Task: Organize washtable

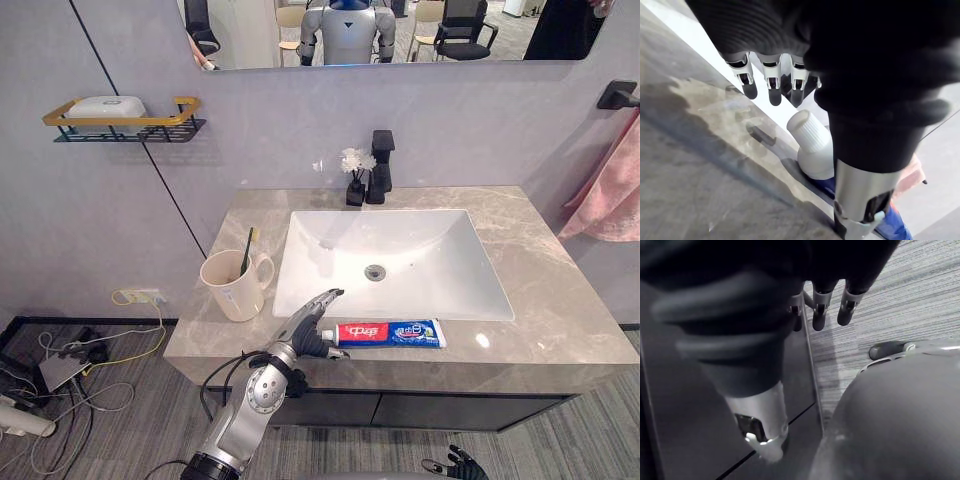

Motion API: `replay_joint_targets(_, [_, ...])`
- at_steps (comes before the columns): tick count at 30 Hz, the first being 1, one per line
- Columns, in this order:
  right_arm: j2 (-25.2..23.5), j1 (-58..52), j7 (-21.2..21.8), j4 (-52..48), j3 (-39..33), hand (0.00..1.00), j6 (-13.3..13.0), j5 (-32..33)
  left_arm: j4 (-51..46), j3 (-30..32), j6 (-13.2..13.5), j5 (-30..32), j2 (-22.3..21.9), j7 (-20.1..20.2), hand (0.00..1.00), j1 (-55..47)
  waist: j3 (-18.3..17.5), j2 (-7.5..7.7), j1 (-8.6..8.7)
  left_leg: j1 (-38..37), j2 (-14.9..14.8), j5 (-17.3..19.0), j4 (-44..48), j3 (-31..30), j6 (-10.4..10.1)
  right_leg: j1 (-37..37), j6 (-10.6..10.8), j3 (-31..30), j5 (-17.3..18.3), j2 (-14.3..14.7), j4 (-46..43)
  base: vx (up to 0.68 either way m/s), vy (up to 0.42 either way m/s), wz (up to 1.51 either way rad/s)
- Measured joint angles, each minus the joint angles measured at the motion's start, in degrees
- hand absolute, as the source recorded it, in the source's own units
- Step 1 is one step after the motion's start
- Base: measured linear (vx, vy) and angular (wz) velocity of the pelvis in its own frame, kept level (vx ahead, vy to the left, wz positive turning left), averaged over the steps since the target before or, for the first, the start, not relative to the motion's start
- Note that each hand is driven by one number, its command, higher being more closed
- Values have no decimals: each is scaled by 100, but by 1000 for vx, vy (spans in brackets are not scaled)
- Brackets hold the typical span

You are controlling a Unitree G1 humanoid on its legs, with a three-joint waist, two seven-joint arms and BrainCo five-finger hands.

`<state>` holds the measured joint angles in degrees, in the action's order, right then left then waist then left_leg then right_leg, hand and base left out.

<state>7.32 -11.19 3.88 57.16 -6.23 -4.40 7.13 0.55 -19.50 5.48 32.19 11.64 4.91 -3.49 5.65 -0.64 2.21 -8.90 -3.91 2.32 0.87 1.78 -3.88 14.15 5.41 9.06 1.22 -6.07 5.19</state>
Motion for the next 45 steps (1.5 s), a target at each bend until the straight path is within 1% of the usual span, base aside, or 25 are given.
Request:
replay_joint_targets(8, [-1,0,1,0,2,0,0,1,0,-24,0,22,37,-3,0,43,-2,4,2,0,-3,0,0,3,0,0,-5,-5,-5,3,8,0,0,0])
replay_joint_targets(10, [-1,0,1,0,3,0,0,1,0,-50,3,222,46,-8,0,138,-2,4,1,1,-3,0,0,3,0,0,-6,-5,-7,3,9,0,0,0])
replay_joint_targets(12, [-1,1,0,0,4,0,0,1,0,-108,4,247,71,-12,0,235,-2,4,3,1,-2,0,0,3,0,0,-8,-6,-9,3,14,0,0,0])
replay_joint_targets(19, [0,1,0,1,18,0,1,1,0,-150,7,245,98,-13,0,273,-8,12,10,8,-2,0,-17,3,0,-4,-14,-7,-20,7,45,0,0,0])
replay_joint_targets(27, [6,1,-2,3,40,0,1,2,3,-357,6,260,143,-15,0,466,-8,14,17,8,-1,-3,-33,4,-3,-16,-14,-11,-21,7,51,0,0,0])
replay_joint_targets(31, [7,2,-2,4,43,0,1,2,21,-412,6,419,154,-15,0,481,-7,14,18,8,-1,-3,-38,6,-3,-18,-13,-11,-21,6,63,0,0,0])
replay_joint_targets(32, [8,1,-2,4,44,0,1,2,63,-463,9,452,157,-24,100,485,-8,14,19,8,-1,-3,-38,7,-3,-18,-13,-11,-21,6,63,0,0,0])
replay_joint_targets(39, [9,2,-3,5,47,0,1,3,146,-586,129,468,137,-37,100,527,-8,13,20,6,-1,-6,-38,8,-7,-17,-12,-11,-23,6,65,0,0,0])
replay_joint_targets(41, [11,2,-3,6,49,0,2,3,358,-582,130,469,72,-71,100,726,-8,13,18,6,-2,-7,-39,7,-8,-17,-12,-11,-23,7,65,0,0,0])
replay_joint_targets(45, [3,13,-4,6,52,0,2,4,478,-575,115,473,36,-135,100,931,-9,8,94,-4,-5,-6,-61,13,-8,-25,-12,-24,-23,13,66,0,0,-1])
